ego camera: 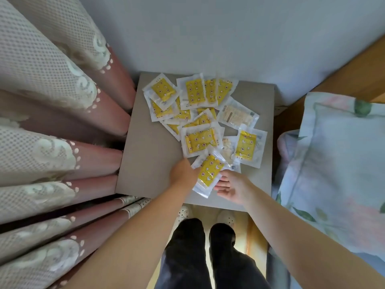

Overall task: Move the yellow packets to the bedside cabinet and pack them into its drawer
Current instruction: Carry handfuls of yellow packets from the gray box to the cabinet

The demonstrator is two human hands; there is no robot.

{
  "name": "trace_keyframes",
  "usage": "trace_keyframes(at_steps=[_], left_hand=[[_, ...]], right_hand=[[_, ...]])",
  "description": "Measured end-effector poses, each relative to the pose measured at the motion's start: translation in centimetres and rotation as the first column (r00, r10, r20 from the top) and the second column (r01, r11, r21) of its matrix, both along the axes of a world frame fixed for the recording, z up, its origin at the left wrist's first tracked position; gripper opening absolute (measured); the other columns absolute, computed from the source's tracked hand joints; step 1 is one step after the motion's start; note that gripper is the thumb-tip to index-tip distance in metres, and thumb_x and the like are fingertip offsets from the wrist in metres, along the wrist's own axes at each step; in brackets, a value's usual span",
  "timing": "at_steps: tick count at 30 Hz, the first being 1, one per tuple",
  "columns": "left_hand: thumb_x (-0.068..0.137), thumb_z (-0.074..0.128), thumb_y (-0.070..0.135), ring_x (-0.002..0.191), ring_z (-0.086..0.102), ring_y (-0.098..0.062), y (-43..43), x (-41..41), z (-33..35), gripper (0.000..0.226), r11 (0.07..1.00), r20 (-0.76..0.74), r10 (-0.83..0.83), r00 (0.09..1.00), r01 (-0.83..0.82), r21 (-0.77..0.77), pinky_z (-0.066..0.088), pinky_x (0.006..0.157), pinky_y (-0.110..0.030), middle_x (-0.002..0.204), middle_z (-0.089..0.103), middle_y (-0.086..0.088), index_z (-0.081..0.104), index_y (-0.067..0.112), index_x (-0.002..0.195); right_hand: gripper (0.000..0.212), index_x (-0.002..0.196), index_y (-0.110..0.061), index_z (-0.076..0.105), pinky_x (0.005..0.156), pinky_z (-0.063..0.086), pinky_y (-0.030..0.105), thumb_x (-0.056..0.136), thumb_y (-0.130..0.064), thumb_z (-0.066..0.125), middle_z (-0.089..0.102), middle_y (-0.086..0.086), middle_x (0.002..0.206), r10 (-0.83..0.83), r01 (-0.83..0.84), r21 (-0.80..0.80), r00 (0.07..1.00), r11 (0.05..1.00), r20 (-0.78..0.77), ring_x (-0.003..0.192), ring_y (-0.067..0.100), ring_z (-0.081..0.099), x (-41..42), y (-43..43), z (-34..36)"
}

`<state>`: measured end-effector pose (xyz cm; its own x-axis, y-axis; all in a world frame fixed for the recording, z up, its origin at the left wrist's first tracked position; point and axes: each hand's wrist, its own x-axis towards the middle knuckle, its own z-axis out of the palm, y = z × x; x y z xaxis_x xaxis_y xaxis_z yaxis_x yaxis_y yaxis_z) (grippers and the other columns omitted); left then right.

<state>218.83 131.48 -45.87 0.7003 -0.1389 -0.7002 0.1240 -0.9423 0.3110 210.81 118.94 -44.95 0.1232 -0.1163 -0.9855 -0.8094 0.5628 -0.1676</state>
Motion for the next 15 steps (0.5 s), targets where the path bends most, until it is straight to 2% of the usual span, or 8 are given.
trace_keyframes(at_steps=[3, 6, 7, 9, 11, 12, 13, 15], left_hand=[[0.089, 0.062, 0.034, 0.077, 0.058, -0.029, -0.4, -0.5, -0.2, 0.029, 0.998, -0.117, -0.038, 0.992, 0.032, -0.060, 0.029, 0.051, -0.027, 0.082, 0.055, -0.014, 0.056, 0.008, 0.078], [0.087, 0.066, 0.024, 0.053, 0.036, -0.015, -0.5, -1.0, -0.3, 0.040, 0.991, -0.204, 0.013, 0.979, -0.040, -0.129, 0.021, 0.048, -0.025, 0.061, 0.034, -0.004, 0.038, 0.016, 0.059], [0.086, 0.067, 0.023, 0.053, 0.033, -0.013, -0.5, -1.0, -0.4, 0.042, 0.985, -0.230, 0.055, 0.972, -0.091, -0.149, 0.022, 0.049, -0.025, 0.061, 0.032, 0.000, 0.034, 0.017, 0.059], [0.084, 0.070, 0.021, 0.060, 0.046, -0.012, -0.5, -0.9, 0.2, 0.032, 0.952, -0.295, 0.141, 0.945, -0.211, -0.223, 0.036, 0.055, -0.022, 0.066, 0.047, 0.001, 0.045, 0.018, 0.066], [0.084, 0.073, 0.016, 0.086, 0.066, -0.022, -0.6, -0.9, 1.1, 0.011, 0.835, -0.452, 0.262, 0.853, -0.435, -0.337, 0.053, 0.079, -0.031, 0.091, 0.069, -0.007, 0.064, 0.014, 0.089], [0.084, 0.072, 0.014, 0.097, 0.067, -0.025, -0.8, -0.8, 1.8, 0.020, 0.766, -0.532, 0.287, 0.796, -0.524, -0.372, 0.053, 0.088, -0.035, 0.104, 0.070, -0.009, 0.066, 0.011, 0.102], [0.084, 0.071, 0.011, 0.099, 0.067, -0.023, -1.0, -0.8, 2.2, 0.027, 0.730, -0.567, 0.280, 0.775, -0.555, -0.399, 0.053, 0.090, -0.033, 0.110, 0.070, -0.009, 0.066, 0.009, 0.111], [0.083, 0.071, 0.005, 0.089, 0.066, -0.015, -1.7, -0.6, 2.9, 0.032, 0.709, -0.526, 0.267, 0.808, -0.534, -0.461, 0.054, 0.076, -0.019, 0.109, 0.068, -0.005, 0.065, 0.006, 0.114]], right_hand=[[0.043, 0.120, -0.002, 0.056, 0.094, 0.049, 0.039, 0.086, -0.026, 0.070, 0.061, 0.012, 0.117, -0.007, 0.009, -0.082, 1.000, 0.997, 0.027, 0.112, 0.027, 0.059, 0.1, 0.9, -1.1], [0.043, 0.118, -0.003, 0.058, 0.096, 0.039, 0.034, 0.083, -0.023, 0.073, 0.057, 0.002, 0.118, 0.023, -0.015, -0.133, 0.998, 0.991, 0.058, 0.117, 0.019, 0.051, 0.0, 1.1, -1.3], [0.034, 0.110, -0.004, 0.060, 0.095, 0.037, 0.034, 0.083, -0.021, 0.073, 0.057, 0.002, 0.112, 0.031, -0.020, -0.148, 0.997, 0.989, 0.074, 0.112, 0.017, 0.051, -0.1, 0.8, -1.2], [0.023, 0.101, -0.007, 0.061, 0.091, 0.037, 0.032, 0.083, -0.017, 0.073, 0.062, 0.004, 0.107, 0.079, -0.059, -0.190, 0.992, 0.980, 0.100, 0.105, 0.018, 0.054, -0.4, 0.1, -1.0], [0.025, 0.105, -0.006, 0.064, 0.096, 0.042, 0.033, 0.083, -0.014, 0.072, 0.066, 0.008, 0.110, 0.216, -0.175, -0.263, 0.966, 0.949, 0.138, 0.105, 0.023, 0.059, -0.4, -0.6, -0.4], [0.022, 0.105, -0.008, 0.065, 0.100, 0.044, 0.037, 0.085, -0.011, 0.070, 0.067, 0.009, 0.110, 0.300, -0.240, -0.298, 0.937, 0.924, 0.176, 0.106, 0.025, 0.061, -0.3, -0.8, -0.1], [0.019, 0.104, -0.012, 0.065, 0.099, 0.046, 0.041, 0.087, -0.007, 0.066, 0.068, 0.009, 0.109, 0.377, -0.295, -0.332, 0.900, 0.896, 0.219, 0.106, 0.026, 0.062, -0.2, -1.1, 0.4], [0.023, 0.101, -0.020, 0.063, 0.091, 0.049, 0.037, 0.090, -0.001, 0.056, 0.068, 0.004, 0.104, 0.499, -0.370, -0.408, 0.822, 0.835, 0.275, 0.102, 0.024, 0.063, 0.3, -1.7, 1.1]])
